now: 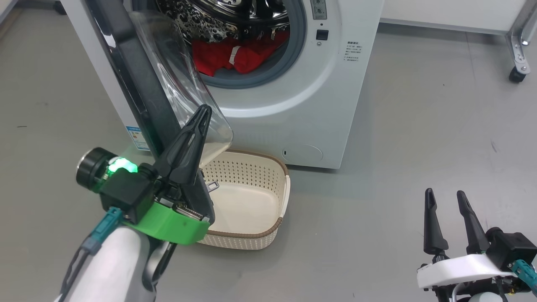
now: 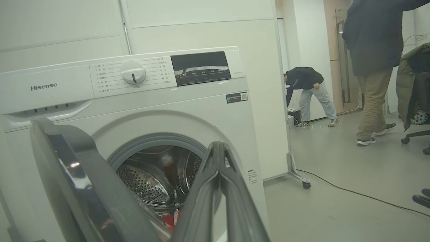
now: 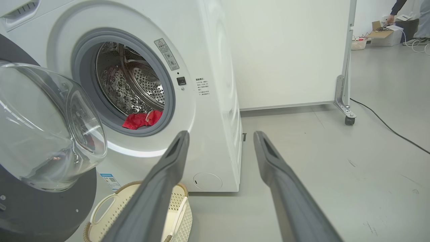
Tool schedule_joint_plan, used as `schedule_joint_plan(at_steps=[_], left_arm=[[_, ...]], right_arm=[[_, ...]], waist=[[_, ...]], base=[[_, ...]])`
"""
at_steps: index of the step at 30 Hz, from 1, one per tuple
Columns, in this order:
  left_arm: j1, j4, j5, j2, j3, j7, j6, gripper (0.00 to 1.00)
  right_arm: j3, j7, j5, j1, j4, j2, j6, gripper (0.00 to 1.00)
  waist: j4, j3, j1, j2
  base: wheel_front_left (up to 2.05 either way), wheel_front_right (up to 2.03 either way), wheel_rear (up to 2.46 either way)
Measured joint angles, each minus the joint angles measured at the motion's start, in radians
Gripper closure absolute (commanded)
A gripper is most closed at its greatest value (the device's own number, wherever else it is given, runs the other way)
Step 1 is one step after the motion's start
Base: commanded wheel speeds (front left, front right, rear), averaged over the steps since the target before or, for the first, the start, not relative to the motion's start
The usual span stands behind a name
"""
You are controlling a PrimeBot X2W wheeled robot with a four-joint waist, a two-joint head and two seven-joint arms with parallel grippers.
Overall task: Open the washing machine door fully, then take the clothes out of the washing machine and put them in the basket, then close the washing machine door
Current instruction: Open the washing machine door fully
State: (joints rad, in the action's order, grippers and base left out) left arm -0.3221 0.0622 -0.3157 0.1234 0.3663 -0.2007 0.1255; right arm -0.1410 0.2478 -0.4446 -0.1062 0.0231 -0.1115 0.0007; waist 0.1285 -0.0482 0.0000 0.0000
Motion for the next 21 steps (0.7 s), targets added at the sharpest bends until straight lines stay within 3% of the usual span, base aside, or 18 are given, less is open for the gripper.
schedule_joint_plan(at_steps=[21], left_arm=[[0.085, -0.184, -0.036, 0.002, 0.103, 0.09, 0.0, 1.0]], right_arm=[[0.017, 0.0, 0.016, 0.001, 0.011, 0.017, 0.025, 0.0]], waist=[[-0.027, -0.011, 0.0, 0.0]], base=[[0.0, 0.0, 0.0]])
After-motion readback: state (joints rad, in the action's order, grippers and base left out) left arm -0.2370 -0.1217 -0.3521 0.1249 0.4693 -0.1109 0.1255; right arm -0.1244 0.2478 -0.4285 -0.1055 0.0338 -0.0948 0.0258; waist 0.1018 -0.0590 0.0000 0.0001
